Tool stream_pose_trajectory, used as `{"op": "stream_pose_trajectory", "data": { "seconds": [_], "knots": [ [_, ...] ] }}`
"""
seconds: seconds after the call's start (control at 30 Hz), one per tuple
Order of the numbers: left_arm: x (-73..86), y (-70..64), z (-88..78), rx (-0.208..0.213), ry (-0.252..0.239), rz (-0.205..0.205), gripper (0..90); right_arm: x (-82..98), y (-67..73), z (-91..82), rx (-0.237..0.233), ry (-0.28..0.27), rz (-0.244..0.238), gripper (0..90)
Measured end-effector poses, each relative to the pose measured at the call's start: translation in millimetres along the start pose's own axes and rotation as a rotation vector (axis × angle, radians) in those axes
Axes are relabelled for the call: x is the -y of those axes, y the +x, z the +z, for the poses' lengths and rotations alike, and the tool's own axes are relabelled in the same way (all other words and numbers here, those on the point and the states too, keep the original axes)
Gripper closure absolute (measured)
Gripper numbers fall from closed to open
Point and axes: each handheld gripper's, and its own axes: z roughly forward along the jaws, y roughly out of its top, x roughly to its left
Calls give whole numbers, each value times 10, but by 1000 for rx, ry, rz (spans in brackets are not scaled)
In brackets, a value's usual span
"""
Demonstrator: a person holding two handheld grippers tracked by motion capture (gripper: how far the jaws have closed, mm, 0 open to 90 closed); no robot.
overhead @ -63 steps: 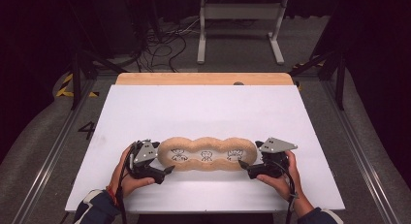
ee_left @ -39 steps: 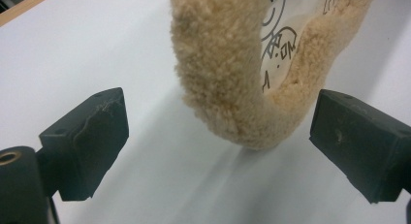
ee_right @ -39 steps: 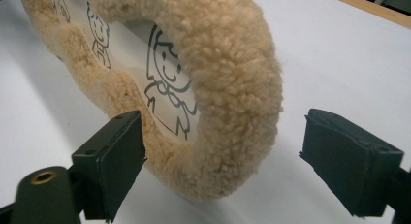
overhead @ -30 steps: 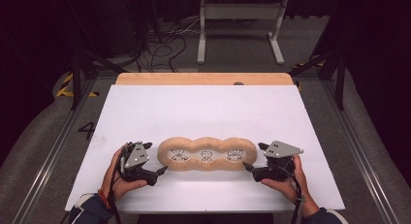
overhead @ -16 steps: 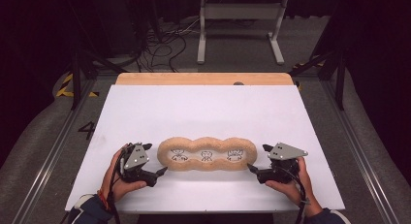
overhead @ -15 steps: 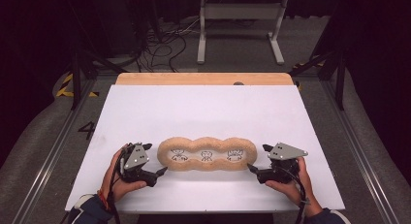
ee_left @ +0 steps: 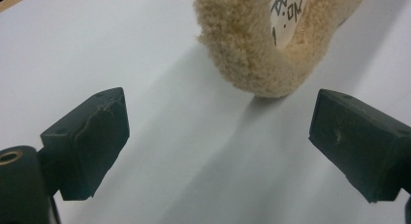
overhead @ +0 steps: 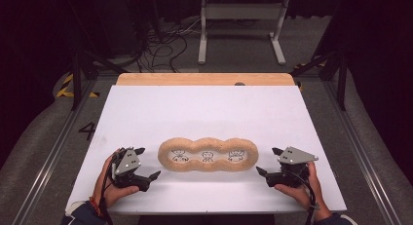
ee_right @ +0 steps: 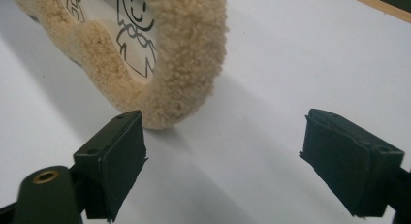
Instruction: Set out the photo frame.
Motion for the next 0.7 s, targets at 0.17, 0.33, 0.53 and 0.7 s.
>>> {"op": "stream_pose_trajectory", "data": {
  "seconds": [0.17,0.33,0.53,0.7],
  "knots": [
    [77,22,-59,-10,7,-12,76,66,-57,-51,9,6,11,153],
    [140,65,-122,-21,6,-25,76,115,-89,-92,18,9,23,153],
    [239,108,-202,-40,9,-41,77,134,-97,-92,39,17,14,153],
    [305,147,-259,-52,11,-52,76,187,-125,-112,53,19,26,170]
  ]
}}
